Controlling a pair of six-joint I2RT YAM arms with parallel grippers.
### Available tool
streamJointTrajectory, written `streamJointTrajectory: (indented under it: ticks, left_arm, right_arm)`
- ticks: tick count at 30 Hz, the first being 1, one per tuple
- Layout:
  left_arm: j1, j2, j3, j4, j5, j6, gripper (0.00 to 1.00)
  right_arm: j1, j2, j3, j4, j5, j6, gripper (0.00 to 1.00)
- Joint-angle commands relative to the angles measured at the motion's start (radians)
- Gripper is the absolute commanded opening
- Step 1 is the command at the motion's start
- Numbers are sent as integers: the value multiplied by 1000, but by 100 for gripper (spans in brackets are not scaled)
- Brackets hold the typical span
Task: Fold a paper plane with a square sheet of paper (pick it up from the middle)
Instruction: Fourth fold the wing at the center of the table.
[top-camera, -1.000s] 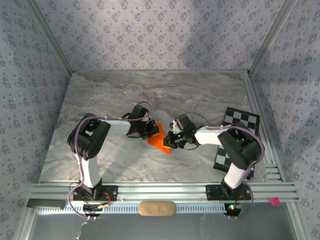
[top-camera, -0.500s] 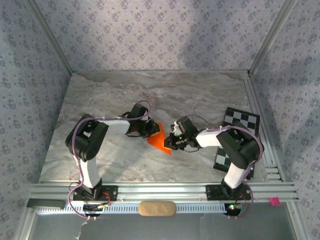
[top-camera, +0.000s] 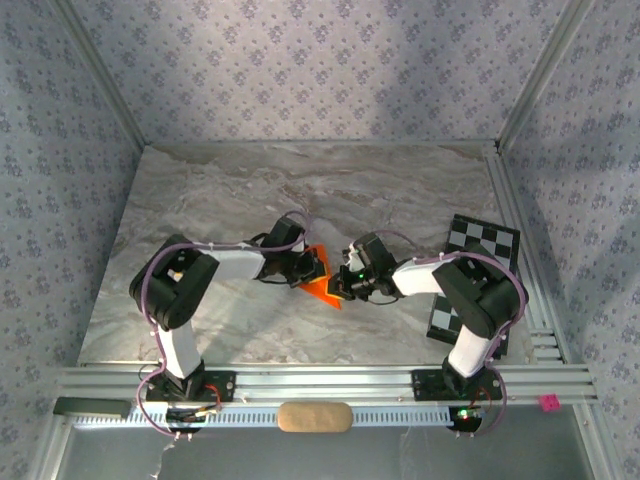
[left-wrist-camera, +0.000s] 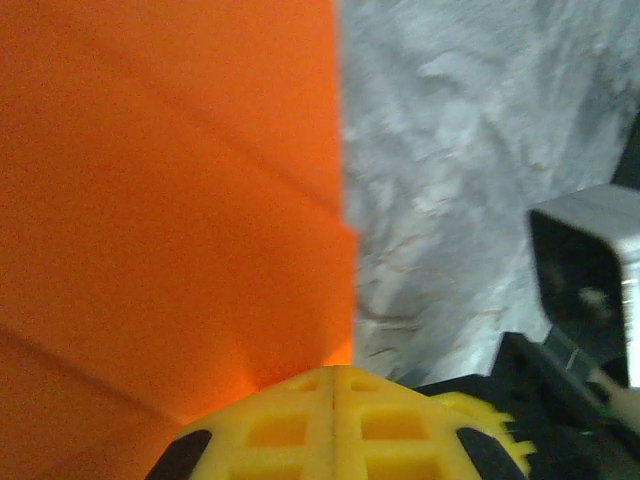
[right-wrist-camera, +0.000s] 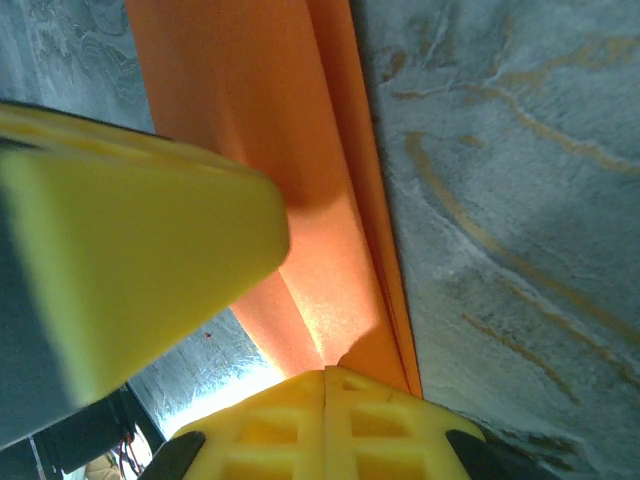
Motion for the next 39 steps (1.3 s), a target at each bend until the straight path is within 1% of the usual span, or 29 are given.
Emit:
streamJointTrajectory:
  ticks: [1,4,10,17,26,33,39]
  left_arm:
    - [-8,-13,-42,44,-59,-7,0]
    - [-6,-2,-69,58,-95,28,0]
    - [32,-10,-66,28,-148,52,0]
    - [89,4,-21,-3,-137,78,1]
    - [176,42,8,-18,-86,102,2]
    - [224,69,29,-46,-67,129,2]
    - [247,78,70,-83,-65,143,2]
  right_arm:
    - [0,56,-48,-111,67,11,0]
    - [-1,61,-48,-109,62,11,0]
    - [2,54,-67,-112,76,11,0]
    - [2,56,-73,-107,75,12,0]
    - [0,64,-76,-103,66,6,0]
    - [0,64,-80,-102,59,5,0]
    - [0,62,-85,-104,56,2,0]
